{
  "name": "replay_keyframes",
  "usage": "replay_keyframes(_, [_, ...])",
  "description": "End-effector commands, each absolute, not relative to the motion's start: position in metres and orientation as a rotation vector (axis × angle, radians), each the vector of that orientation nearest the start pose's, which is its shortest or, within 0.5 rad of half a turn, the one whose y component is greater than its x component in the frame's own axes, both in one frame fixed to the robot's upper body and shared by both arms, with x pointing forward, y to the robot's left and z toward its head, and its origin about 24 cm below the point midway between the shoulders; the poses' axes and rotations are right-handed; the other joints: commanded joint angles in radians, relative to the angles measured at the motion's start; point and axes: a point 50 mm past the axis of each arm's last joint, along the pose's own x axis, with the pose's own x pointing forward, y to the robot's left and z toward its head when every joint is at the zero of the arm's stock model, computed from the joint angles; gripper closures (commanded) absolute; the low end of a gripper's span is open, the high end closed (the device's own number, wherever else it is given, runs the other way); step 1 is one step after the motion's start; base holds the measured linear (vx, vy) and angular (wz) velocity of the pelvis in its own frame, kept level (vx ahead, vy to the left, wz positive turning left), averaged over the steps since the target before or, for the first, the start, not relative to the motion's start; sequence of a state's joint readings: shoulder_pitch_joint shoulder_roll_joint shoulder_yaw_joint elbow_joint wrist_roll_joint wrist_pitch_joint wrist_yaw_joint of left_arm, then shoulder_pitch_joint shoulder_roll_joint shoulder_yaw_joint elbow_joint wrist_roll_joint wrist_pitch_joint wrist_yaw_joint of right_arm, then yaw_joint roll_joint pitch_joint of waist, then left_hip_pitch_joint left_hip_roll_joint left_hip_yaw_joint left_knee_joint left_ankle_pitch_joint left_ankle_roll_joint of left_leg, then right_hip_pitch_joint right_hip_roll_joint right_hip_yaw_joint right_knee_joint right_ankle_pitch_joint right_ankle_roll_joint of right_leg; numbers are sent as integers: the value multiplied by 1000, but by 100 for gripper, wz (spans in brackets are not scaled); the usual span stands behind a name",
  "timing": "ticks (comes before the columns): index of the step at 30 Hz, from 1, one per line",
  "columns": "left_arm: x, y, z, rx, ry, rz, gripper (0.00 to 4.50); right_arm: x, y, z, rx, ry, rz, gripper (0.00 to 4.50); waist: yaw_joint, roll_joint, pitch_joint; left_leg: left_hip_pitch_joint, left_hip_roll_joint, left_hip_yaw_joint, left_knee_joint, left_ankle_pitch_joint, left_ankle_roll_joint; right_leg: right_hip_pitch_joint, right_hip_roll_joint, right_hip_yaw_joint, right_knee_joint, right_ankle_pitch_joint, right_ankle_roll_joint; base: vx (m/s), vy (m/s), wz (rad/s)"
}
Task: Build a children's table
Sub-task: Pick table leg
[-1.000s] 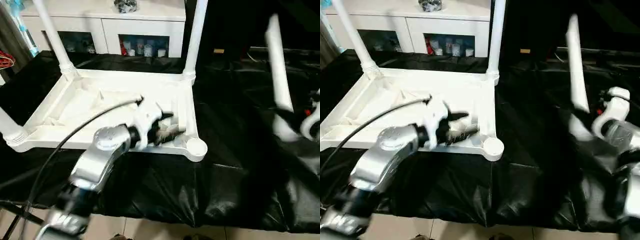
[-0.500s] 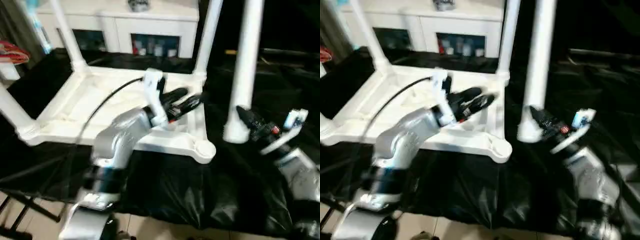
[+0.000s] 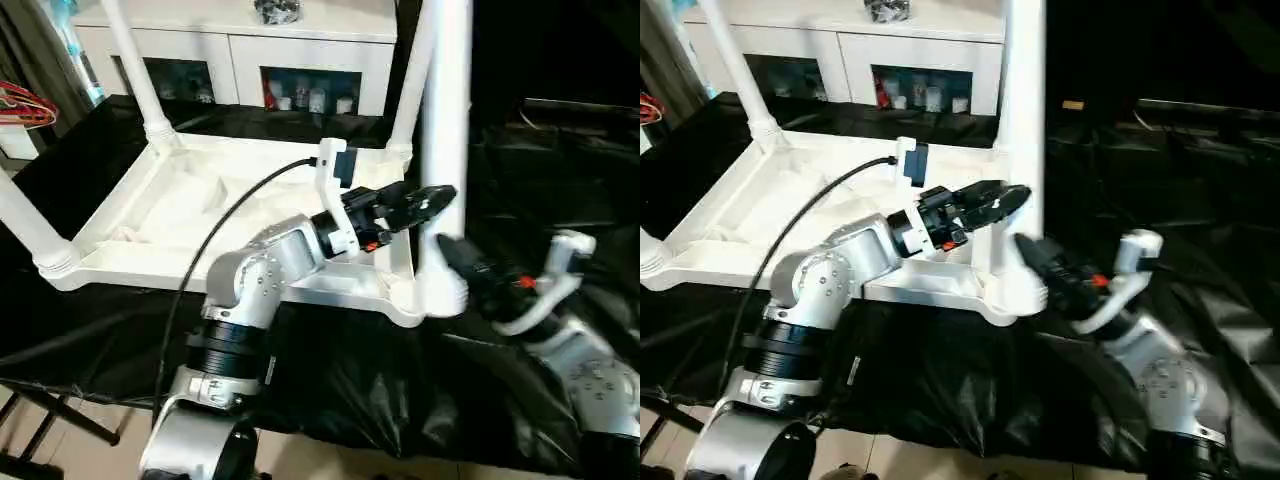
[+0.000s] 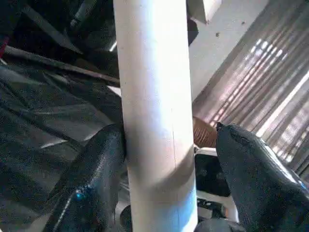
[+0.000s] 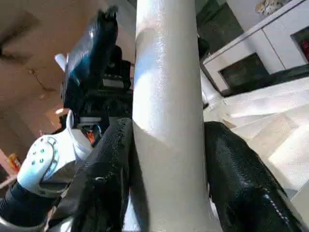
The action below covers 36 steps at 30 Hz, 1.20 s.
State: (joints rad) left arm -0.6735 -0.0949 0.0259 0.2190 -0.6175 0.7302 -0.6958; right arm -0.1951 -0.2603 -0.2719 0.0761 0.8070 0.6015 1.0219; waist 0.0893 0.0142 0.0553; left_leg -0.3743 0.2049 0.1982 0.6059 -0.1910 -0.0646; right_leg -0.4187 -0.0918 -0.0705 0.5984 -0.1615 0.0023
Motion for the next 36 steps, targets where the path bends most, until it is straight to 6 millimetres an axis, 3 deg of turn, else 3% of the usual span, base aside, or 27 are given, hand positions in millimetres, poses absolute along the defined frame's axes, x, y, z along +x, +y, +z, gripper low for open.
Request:
replay_keyframes(1, [310,17,160,-646,128,-1285,101,263,-183,84,666,35,990,263,3,-26,-72,2,17,-13,-69,-123,67,58,-44,31,-80,-309,-163,0,0,0])
replay_keyframes(6, [317,16,149,-504,168,-1147,73,272,-170,89,539,42,975,263,3,-24,-74,3,20,-12,-67,-85,78,60,-44,33,-73,-244,-173,0,0,0])
replay_keyframes(8, [323,18,147,-495,179,-1075,112,279,-158,89,410,64,946,263,-2,-26,-73,2,16,-11,-67,-83,69,62,-43,33,-74,-249,-163,0,0,0])
replay_keyframes(11, [328,19,147,-513,180,-1020,111,285,-149,88,357,71,922,263,-2,-25,-72,5,15,-10,-67,-105,58,59,-44,34,-77,-287,-152,0,0,0])
replay_keyframes(12, [330,19,148,-517,180,-1003,155,288,-145,88,341,75,900,263,-2,-26,-71,5,16,-10,-68,-104,56,58,-44,34,-77,-288,-153,0,0,0])
replay_keyframes(16, [337,22,147,-504,177,-886,153,300,-125,93,281,55,817,263,-8,-25,-73,5,17,-12,-70,-104,51,58,-41,34,-73,-252,-160,0,0,0])
replay_keyframes(19, [344,27,147,-516,158,-770,208,302,-111,98,227,36,806,263,-8,-28,-74,8,17,-10,-69,-97,51,58,-40,37,-71,-227,-165,0,0,0])
replay_keyframes(21, [348,30,148,-530,153,-712,202,300,-103,101,216,26,819,263,-5,-26,-74,8,17,-10,-68,-92,58,58,-41,38,-68,-208,-172,0,0,0])
replay_keyframes(22, [350,31,148,-533,152,-693,222,300,-101,102,214,23,822,263,-4,-28,-74,8,17,-10,-68,-88,61,59,-41,38,-66,-198,-175,0,0,0])
replay_keyframes(27, [351,32,150,-521,133,-694,247,300,-97,103,199,18,839,263,-3,-33,-75,6,17,-9,-67,-81,70,60,-42,38,-63,-169,-185,0,0,0])
replay_keyframes(32, [345,32,156,-459,72,-789,252,303,-104,98,198,47,818,263,-3,-31,-73,7,18,-11,-69,-94,66,60,-43,39,-65,-193,-177,0,0,0])
replay_keyframes(33, [344,31,156,-447,63,-809,253,303,-106,98,208,54,825,228,-3,-32,-73,7,18,-11,-69,-94,65,61,-44,39,-65,-191,-178,0,0,0])
replay_keyframes(34, [342,31,158,-426,45,-860,254,303,-110,97,228,68,836,207,-1,-26,-73,8,17,-11,-69,-94,65,61,-43,39,-65,-186,-179,0,0,0])
replay_keyframes(36, [339,30,160,-408,31,-911,254,303,-114,97,245,82,849,193,-2,-29,-75,8,18,-11,-68,-85,71,62,-42,40,-60,-158,-188,0,0,0])
